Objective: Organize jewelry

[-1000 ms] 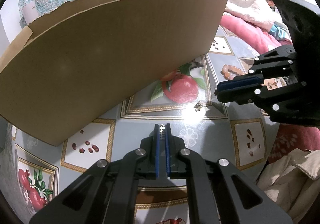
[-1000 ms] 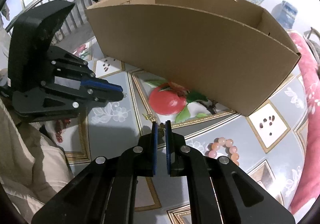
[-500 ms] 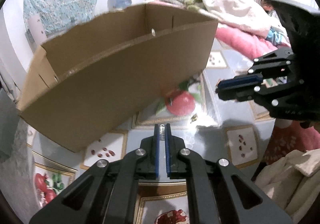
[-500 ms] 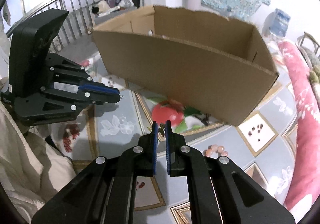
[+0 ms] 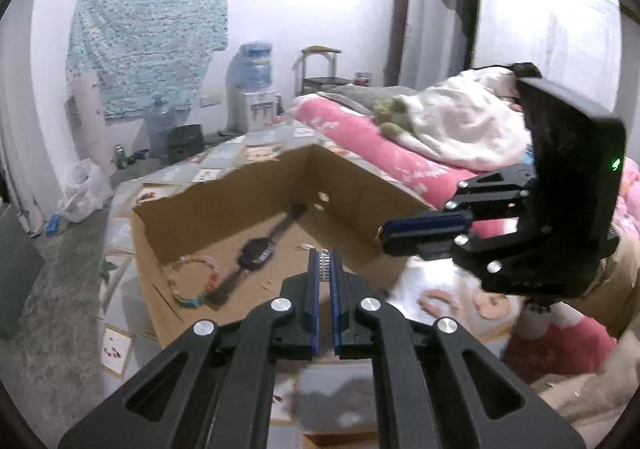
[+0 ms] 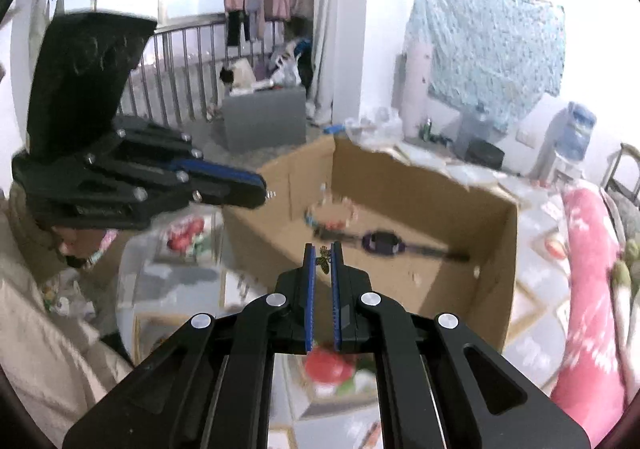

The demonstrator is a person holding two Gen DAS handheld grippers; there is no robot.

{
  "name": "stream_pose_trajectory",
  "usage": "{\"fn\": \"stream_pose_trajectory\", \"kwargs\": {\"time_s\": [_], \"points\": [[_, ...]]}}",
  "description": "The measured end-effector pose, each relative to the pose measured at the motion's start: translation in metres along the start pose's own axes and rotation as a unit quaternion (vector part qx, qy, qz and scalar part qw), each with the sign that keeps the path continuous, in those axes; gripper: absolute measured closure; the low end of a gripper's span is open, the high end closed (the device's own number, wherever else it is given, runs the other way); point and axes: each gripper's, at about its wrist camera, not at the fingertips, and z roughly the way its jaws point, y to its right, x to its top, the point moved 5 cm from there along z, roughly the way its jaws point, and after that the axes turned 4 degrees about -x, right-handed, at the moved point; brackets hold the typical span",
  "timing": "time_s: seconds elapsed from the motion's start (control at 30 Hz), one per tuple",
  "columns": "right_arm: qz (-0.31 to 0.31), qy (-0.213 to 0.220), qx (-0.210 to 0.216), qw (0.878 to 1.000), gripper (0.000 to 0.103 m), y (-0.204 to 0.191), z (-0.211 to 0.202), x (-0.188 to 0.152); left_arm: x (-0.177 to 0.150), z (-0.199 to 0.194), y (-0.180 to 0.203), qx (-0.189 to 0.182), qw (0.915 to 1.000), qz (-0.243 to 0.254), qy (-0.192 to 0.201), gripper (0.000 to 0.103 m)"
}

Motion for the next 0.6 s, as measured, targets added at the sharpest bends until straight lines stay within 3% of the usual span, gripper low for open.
{"fn": "stream_pose_trajectory", "kwargs": {"time_s": [0.27,0.6], "points": [[0.083,-0.081,0.038,0.993,0.098,0.027,0.072,0.002,-0.02,0.058,-0.061,0.018,0.9931,-0.076,-0.088,0.099],[0.13,-0.133,0.055,0.981,0.094,0.035,0.106,-0.008,-0.035,0.081,-0.08,0.032,0.9865,-0.082,-0.138,0.098]]}}
